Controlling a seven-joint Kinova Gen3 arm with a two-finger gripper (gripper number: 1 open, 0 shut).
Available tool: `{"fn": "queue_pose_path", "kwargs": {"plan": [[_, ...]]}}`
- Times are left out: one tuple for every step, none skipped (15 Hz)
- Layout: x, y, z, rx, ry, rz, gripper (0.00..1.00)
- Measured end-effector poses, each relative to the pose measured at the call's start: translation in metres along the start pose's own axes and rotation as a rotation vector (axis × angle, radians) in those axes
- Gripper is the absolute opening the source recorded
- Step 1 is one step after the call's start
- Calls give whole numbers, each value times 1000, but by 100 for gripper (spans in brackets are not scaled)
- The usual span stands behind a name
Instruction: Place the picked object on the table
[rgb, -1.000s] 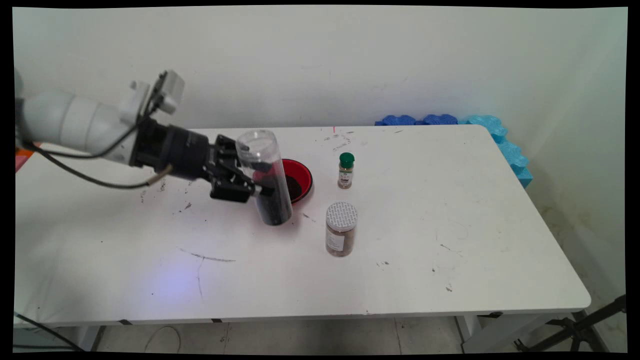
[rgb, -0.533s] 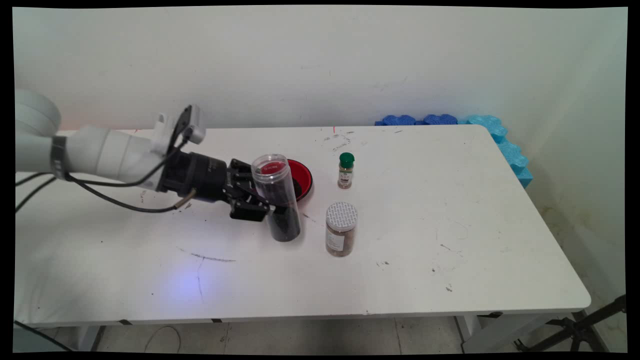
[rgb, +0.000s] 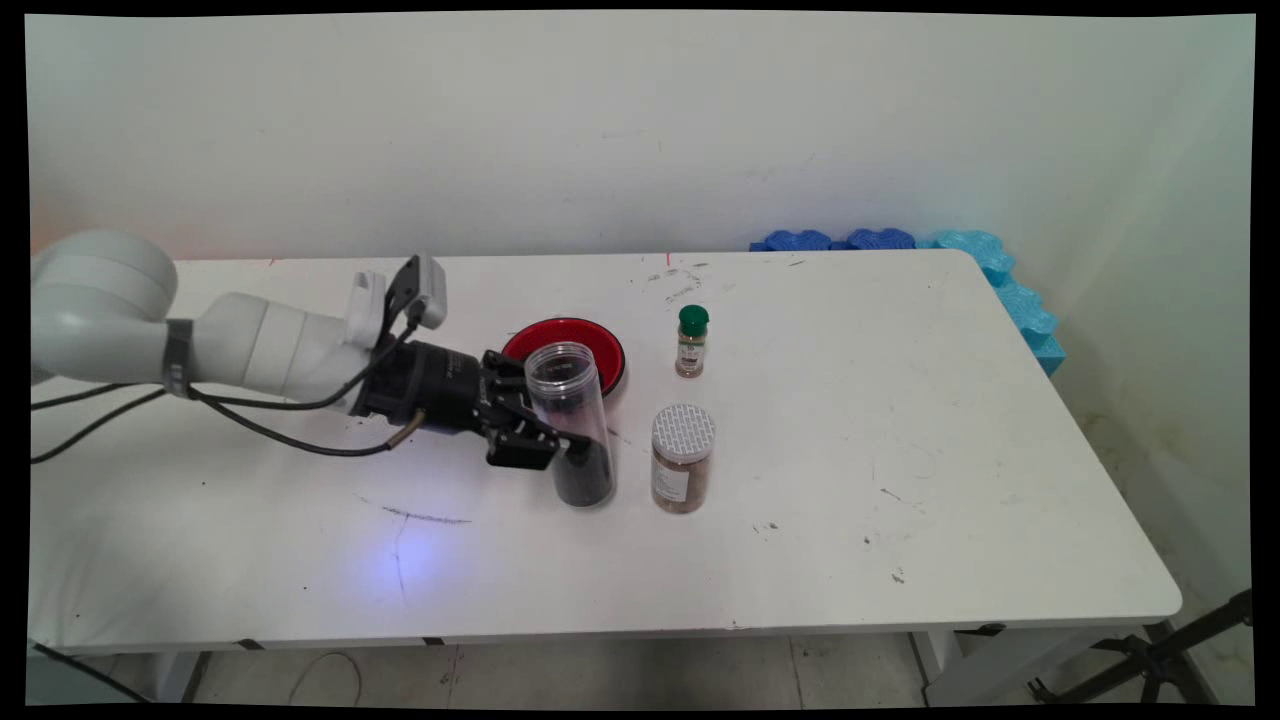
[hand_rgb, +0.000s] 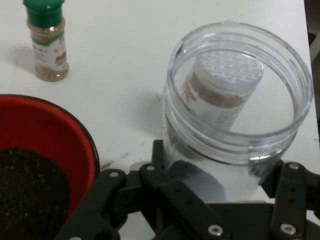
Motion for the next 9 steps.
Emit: {"fn": "queue_pose_path", "kwargs": {"plan": [[-2,0,3,-1,-1,0,0],[-4,0,6,-2,-1,1,0],[-6,-1,8,-3,-1,2,0],[-7,-1,10,-4,0,4,0],[-9,-1,12,-5,0,7,0],[-11,-1,13,-6,0,10,0],[-12,-2,14,-6,0,12,0],[-13,-2,16,-6,0,14,0],[-14,-2,17,-6,1,17,0]]}}
